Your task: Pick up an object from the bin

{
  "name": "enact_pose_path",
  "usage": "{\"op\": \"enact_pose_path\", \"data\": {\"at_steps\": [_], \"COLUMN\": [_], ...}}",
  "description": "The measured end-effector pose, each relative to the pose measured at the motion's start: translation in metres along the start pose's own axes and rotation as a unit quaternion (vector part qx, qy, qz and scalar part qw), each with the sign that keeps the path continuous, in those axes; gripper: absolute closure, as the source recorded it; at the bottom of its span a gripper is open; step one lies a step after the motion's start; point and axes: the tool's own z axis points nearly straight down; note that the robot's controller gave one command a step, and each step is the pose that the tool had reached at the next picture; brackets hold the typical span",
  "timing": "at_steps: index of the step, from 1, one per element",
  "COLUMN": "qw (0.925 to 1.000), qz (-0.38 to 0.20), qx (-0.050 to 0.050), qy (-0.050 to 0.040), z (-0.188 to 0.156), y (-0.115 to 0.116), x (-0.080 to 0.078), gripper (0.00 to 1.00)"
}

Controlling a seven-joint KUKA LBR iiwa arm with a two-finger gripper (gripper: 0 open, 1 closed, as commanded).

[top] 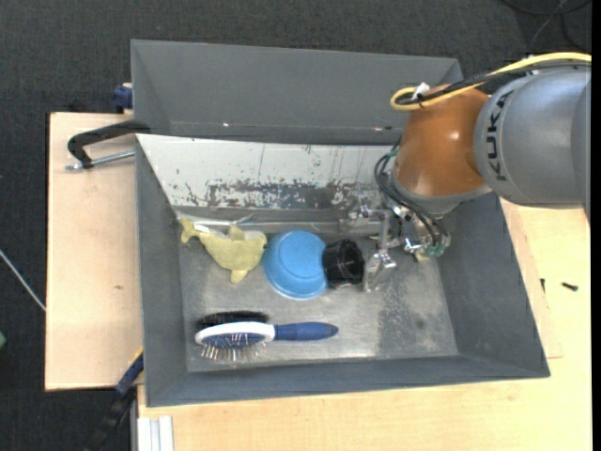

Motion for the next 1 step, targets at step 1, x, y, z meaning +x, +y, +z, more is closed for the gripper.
{"op": "enact_pose_path", "data": {"at_steps": [1], "qw": [1.0000], "qz": [0.001], "qx": [0.002], "qy": [-0.0026], "z": [-0.0021], "y": [-0.0025], "x": [-0.0015], "gripper": [1.00]}}
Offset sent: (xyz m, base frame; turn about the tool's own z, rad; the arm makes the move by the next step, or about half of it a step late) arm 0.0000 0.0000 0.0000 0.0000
